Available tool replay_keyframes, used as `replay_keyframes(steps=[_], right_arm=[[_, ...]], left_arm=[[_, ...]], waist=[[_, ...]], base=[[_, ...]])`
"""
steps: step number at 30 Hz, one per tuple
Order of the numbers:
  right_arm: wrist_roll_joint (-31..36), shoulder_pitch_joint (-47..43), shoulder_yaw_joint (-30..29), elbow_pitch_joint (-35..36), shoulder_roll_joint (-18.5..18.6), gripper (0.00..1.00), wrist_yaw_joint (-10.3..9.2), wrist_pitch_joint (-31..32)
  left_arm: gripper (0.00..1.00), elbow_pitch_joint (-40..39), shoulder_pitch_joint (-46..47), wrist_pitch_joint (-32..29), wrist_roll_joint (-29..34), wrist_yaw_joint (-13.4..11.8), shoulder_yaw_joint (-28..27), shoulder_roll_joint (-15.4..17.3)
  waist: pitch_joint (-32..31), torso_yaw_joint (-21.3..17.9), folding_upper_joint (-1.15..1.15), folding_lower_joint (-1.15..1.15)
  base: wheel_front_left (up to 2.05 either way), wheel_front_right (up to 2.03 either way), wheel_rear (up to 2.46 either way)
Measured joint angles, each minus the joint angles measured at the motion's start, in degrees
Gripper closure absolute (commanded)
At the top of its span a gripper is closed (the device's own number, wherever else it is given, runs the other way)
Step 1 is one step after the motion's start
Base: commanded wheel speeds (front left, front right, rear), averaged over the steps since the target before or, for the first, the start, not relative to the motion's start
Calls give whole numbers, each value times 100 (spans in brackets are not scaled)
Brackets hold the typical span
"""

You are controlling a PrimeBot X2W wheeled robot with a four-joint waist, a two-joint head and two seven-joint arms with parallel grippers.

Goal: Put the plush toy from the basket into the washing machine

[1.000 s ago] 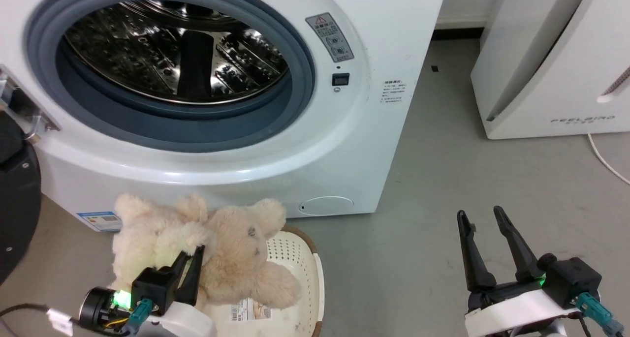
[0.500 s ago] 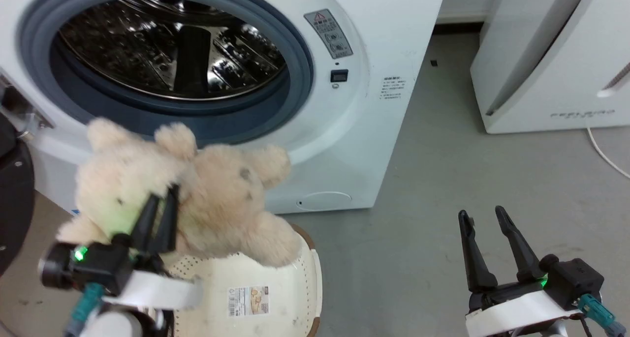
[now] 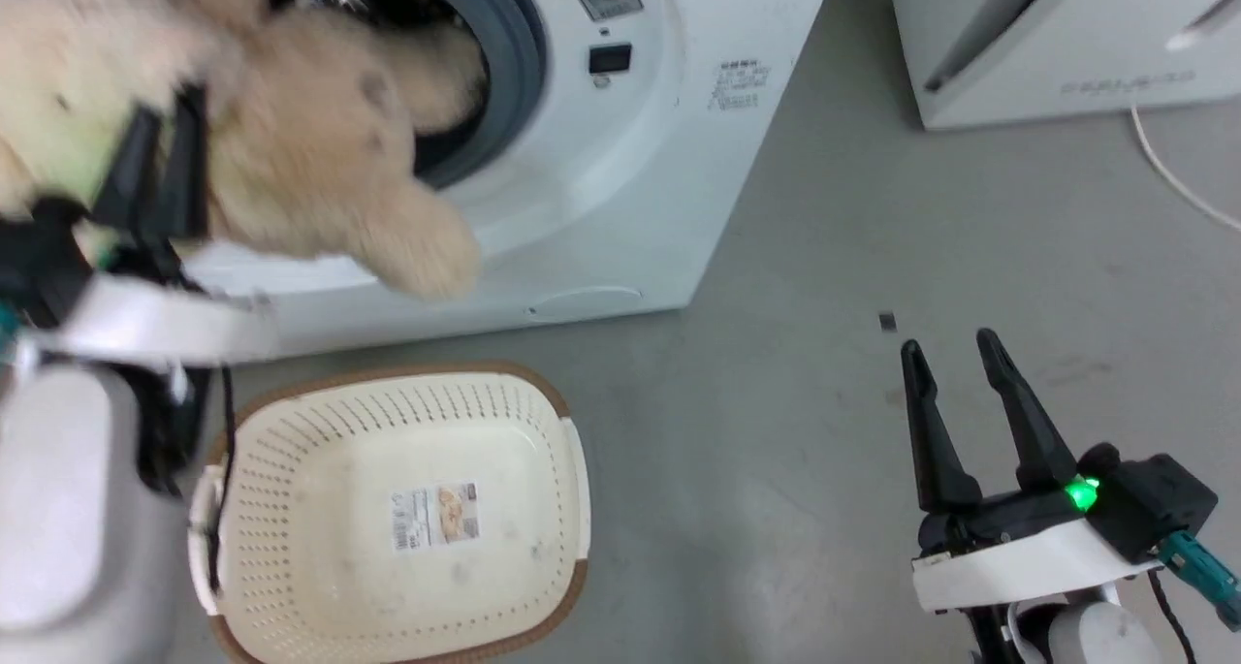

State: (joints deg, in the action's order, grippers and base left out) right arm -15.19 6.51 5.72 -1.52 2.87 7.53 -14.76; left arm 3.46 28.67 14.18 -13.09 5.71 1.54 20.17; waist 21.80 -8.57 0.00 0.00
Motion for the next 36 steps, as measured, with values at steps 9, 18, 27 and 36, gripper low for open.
replay_keyframes(steps=[9, 18, 27, 36], right_arm=[[-56, 298, 94, 229, -1, 0, 0, 0], [-146, 468, 204, 311, -1, 0, 0, 0], [-253, 567, 289, 326, -1, 0, 0, 0], [-261, 588, 326, 348, -1, 0, 0, 0]], left_arm=[[100, 1335, 2229, -381, -142, 152, 346, 797], [100, 2759, 4158, -466, -186, 154, 839, 1177], [100, 4159, 4945, -516, -219, 154, 1337, 1301], [100, 4879, 4985, -869, -836, 154, 2414, 1326]], waist=[[861, -241, 0, 0], [1551, -452, 0, -1], [1900, -595, 0, -1], [2061, -593, 0, 0]], base=[[0, 0, 0], [0, 0, 0], [0, 0, 0], [0, 0, 0]])
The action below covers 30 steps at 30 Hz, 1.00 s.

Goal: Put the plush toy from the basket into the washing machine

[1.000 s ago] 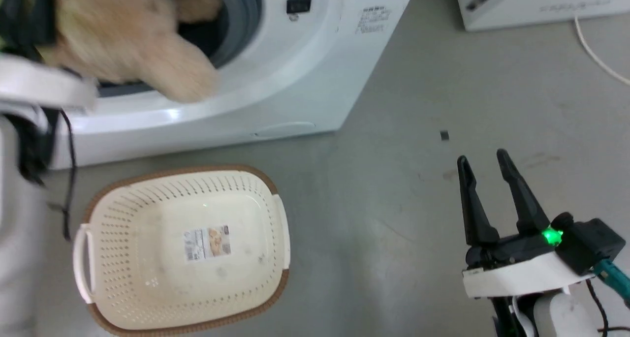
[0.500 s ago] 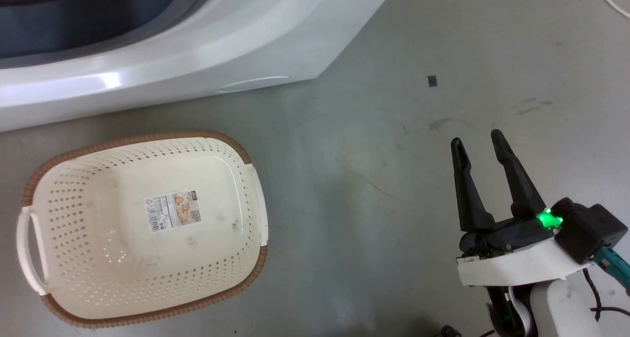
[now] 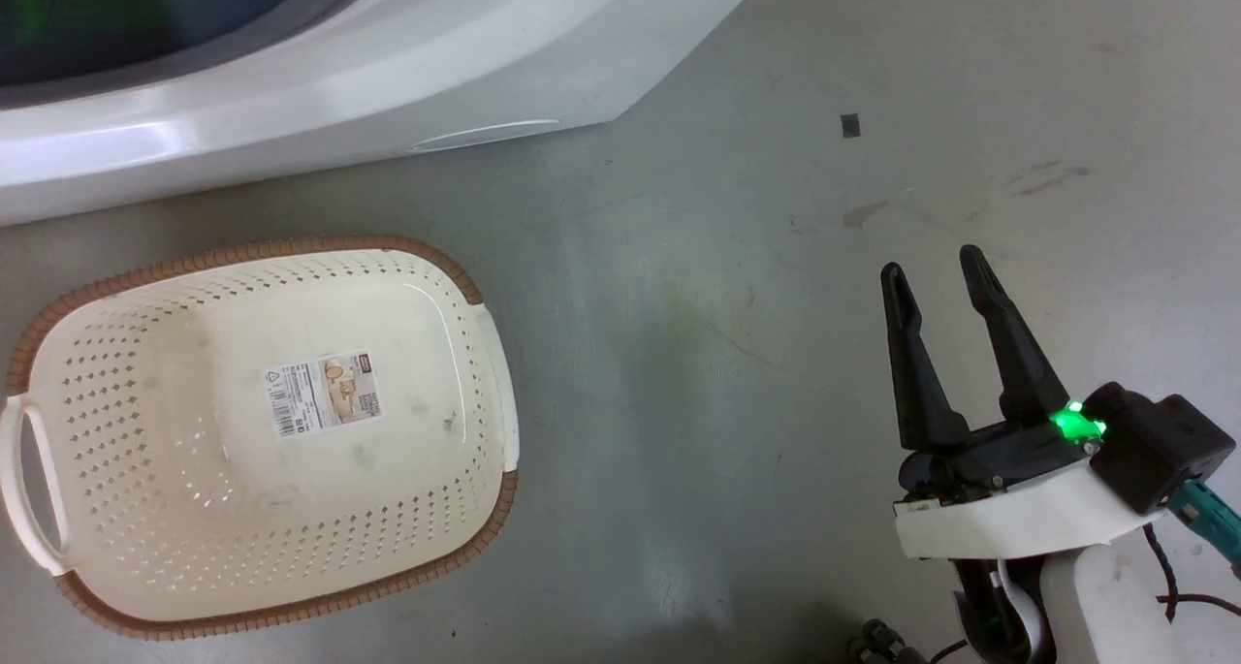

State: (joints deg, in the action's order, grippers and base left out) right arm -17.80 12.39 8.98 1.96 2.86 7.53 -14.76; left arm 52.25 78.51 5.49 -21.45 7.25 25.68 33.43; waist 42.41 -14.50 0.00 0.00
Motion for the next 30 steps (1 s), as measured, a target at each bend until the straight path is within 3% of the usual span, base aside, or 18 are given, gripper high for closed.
replay_keyframes(steps=[9, 11, 23, 30], right_arm=[[2, 76, 30, -15, 0, 0, 0, 0], [8, 80, 36, -36, 0, 0, 0, 0], [261, -35, -138, -272, 1, 0, 0, 0], [385, -366, -224, -427, 1, 0, 0, 0]], left_arm=[[100, -3, 48, -37, -803, -1, 1032, 281], [0, 75, 45, 110, -861, -1, 1159, 332], [0, 280, -882, 898, -1245, -3, 1432, 24], [0, -1198, -2274, 920, -1060, -474, 686, -109]], waist=[[-32, 73, 0, 0], [-105, 86, 0, 0], [-1142, 254, 0, 0], [-2007, 467, 0, 1]], base=[[0, 0, 0], [0, 0, 0], [0, 0, 0], [0, 0, 0]])
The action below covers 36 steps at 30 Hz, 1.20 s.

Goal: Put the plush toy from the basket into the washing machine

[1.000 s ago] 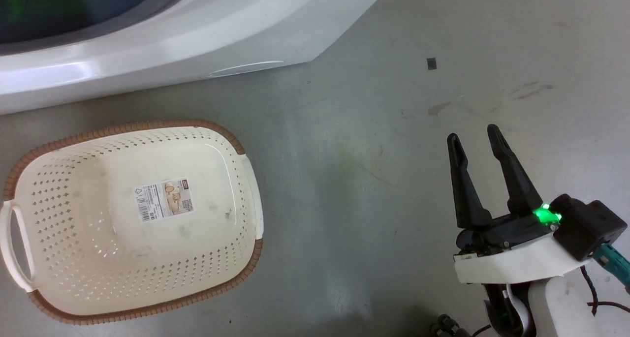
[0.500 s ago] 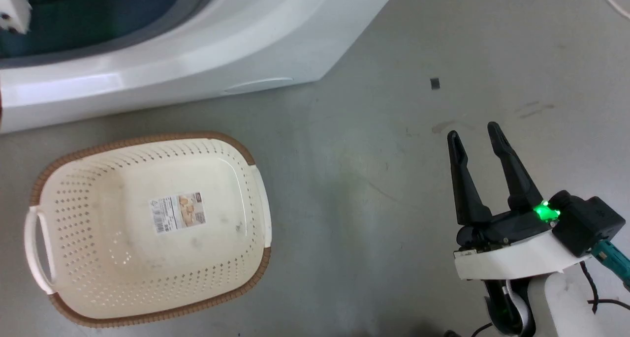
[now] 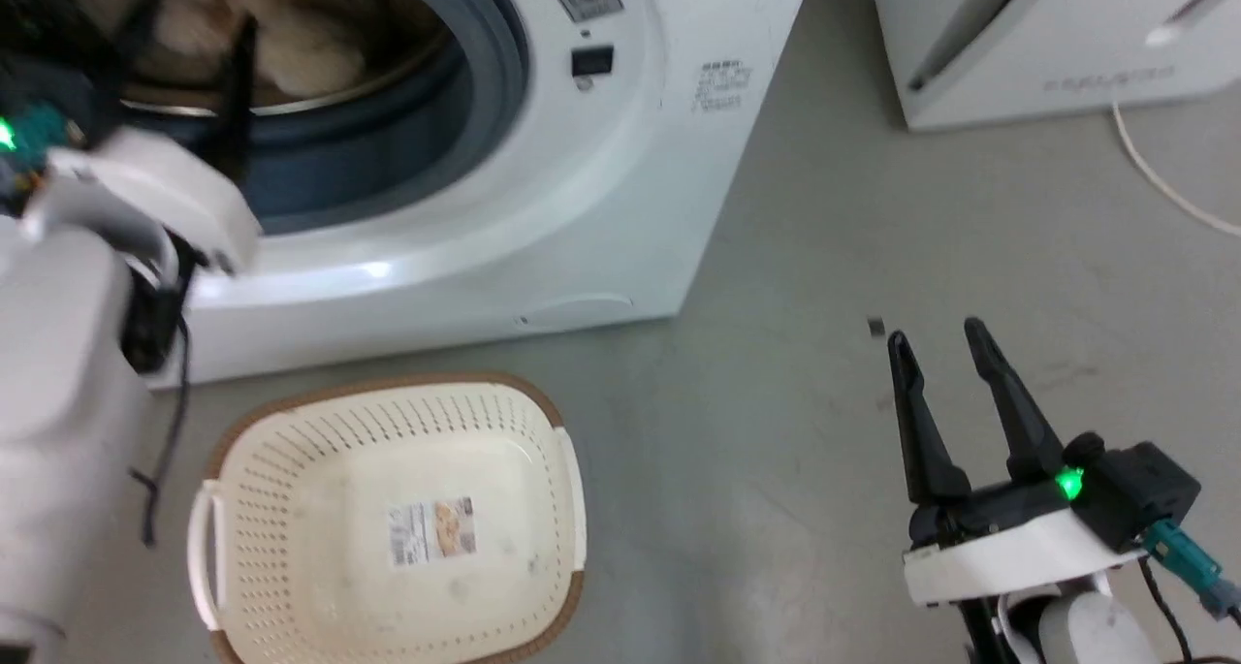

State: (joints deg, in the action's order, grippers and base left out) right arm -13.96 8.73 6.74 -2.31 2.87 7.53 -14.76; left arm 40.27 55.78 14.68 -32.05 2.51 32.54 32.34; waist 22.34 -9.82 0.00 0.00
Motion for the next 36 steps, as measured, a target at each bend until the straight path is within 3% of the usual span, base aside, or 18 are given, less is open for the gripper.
replay_keyframes(steps=[10, 17, 26, 36], right_arm=[[140, -539, -101, -109, 0, 0, 0, 0], [137, -765, -119, -109, 0, 0, 0, 0], [127, -961, -60, -136, -1, 0, 0, 0], [125, -1108, 5, -243, -1, 0, 0, 0]], left_arm=[[0, -2347, -2658, 0, 470, -762, -1071, -407], [0, -3267, -4190, 1, 712, -1135, -1514, -669], [0, -3758, -5488, 0, 1017, -1350, -1734, -1087], [0, -3751, -6102, 0, 1274, -1341, -1769, -1436]], waist=[[-1173, 400, 0, 1], [-1678, 688, 0, 1], [-2016, 814, 0, 1], [-2189, 851, 0, 1]], base=[[0, 0, 0], [0, 0, 0], [0, 0, 0], [0, 0, 0]])
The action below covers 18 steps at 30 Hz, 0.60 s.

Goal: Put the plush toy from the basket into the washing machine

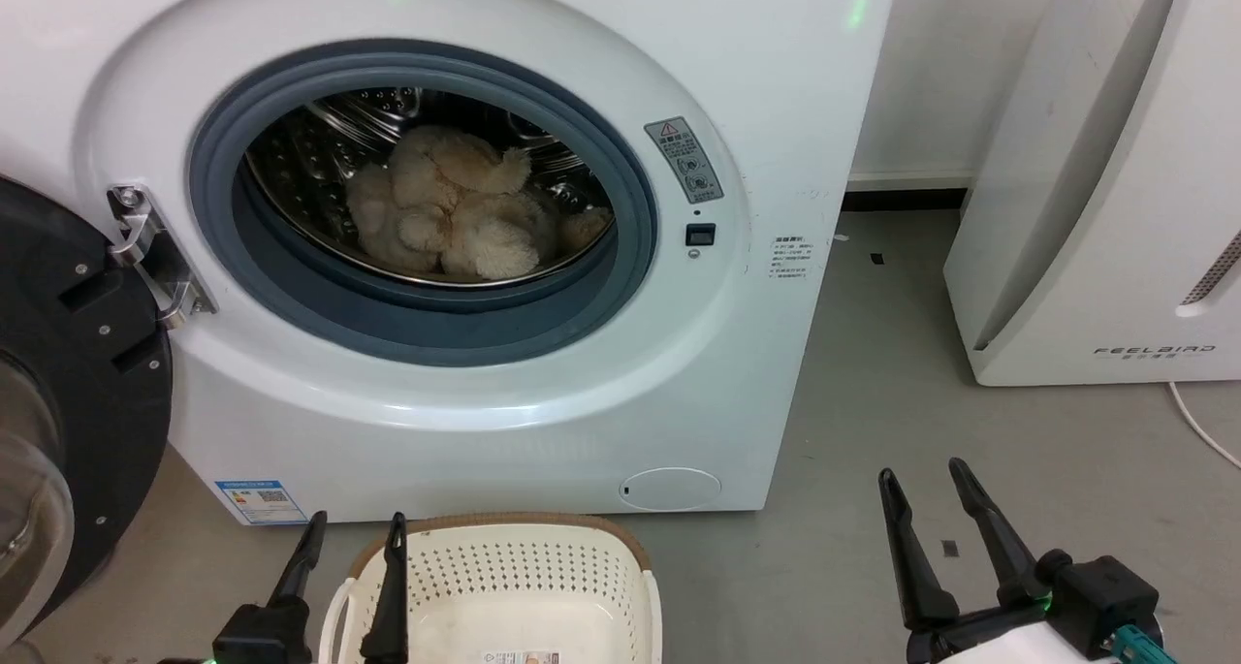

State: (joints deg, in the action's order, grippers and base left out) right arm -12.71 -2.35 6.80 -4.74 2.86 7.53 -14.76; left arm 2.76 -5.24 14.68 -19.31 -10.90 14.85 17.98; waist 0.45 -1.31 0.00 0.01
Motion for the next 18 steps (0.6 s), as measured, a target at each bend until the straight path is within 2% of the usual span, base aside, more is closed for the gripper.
replay_keyframes(steps=[6, 7, 18], right_arm=[[-41, -8, 31, -35, 0, 0, 0, 0], [-37, -4, 30, -34, 0, 100, 0, 2], [18, -2, -4, -25, 0, 100, 0, 80]], left_arm=[[0, 90, -32, 0, 116, 109, -65, -116], [100, 90, -32, -5, 114, 104, -60, -115], [100, 82, -31, -89, 182, 149, -115, -169]], waist=[[-25, 9, 0, 0], [-26, 9, 0, 0], [-28, 17, 0, -1]], base=[[0, 0, 0], [0, 0, 0], [0, 0, 0]])
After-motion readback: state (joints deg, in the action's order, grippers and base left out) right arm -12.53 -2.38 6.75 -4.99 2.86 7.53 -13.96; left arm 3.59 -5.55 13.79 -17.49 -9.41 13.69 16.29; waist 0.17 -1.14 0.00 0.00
